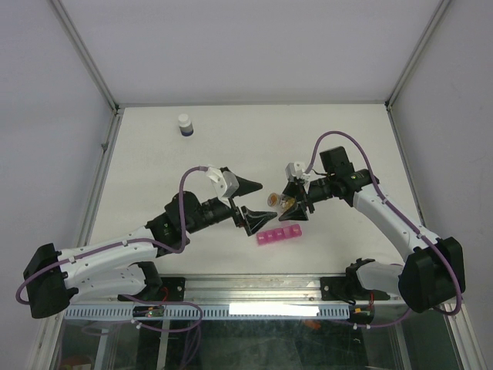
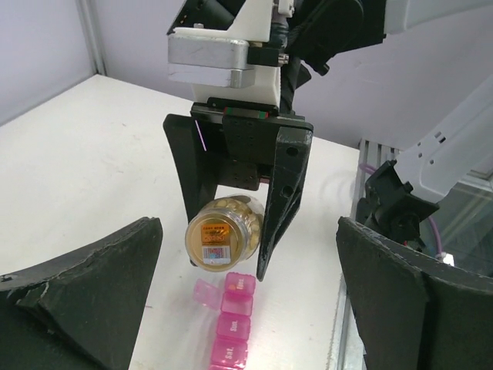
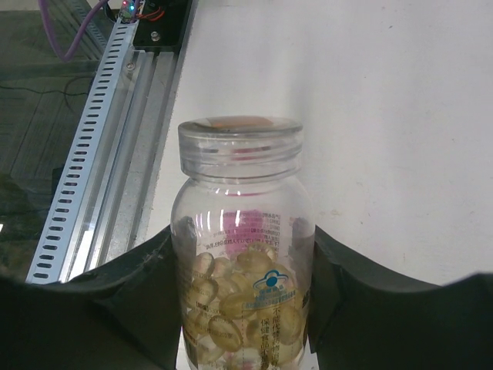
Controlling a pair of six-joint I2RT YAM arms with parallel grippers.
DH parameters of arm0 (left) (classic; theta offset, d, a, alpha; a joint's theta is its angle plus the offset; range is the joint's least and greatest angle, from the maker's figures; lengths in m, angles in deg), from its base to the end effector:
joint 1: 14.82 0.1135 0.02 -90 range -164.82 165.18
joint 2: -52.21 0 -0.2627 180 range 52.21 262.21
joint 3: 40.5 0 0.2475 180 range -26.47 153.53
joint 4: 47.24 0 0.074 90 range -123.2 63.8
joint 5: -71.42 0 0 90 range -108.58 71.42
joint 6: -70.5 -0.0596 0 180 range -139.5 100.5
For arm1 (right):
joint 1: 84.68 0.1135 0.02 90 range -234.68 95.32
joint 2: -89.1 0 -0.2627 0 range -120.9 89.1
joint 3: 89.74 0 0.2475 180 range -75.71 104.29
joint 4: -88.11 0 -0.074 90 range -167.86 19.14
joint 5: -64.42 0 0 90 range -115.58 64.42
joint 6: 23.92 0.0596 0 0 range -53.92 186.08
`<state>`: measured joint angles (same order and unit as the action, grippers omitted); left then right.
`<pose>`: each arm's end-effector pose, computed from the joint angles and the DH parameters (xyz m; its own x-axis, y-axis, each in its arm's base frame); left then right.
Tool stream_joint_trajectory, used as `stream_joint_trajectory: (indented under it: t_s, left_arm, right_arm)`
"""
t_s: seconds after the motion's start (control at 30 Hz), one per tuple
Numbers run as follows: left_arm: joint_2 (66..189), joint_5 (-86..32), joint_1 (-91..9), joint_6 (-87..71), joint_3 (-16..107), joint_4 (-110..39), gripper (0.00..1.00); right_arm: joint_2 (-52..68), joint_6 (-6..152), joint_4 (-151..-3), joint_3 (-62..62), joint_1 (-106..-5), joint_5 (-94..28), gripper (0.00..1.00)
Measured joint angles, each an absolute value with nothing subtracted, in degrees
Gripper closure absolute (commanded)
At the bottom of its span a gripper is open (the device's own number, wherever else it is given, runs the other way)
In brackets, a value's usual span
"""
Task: Sort the pills into containers
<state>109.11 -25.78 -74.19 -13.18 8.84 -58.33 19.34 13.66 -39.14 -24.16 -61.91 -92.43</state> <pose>0.1234 -0.2230 0.3092 -0.0698 -0.0965 -0.9929 0.9153 0.3896 -0.1022 0.1901 0.1392 0.2603 0.0160 -0.3312 -0.9434 -0.9873 -0.1544 0.0375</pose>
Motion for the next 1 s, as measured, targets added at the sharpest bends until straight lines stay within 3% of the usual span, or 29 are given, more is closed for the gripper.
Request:
stream_joint_trajectory:
  t_s: [0.43,0.77,1.0]
  left_arm:
    - [111.3,-44.0,-63.5,-14.8,8.8,-63.5,0.01]
    - [117.0,-47.7,-63.5,-17.9,11.2,-62.0,0.05]
    - [120.5,-48.6,-63.5,-19.1,12.6,-61.0,0.14]
  right_arm:
    - [19.3,11.6,-38.6,-24.2,-61.9,-92.5,1.0]
    - [19.3,11.1,-38.2,-24.2,-61.9,-92.5,1.0]
    - [19.3,10.8,-38.1,-24.2,-61.9,-92.5,1.0]
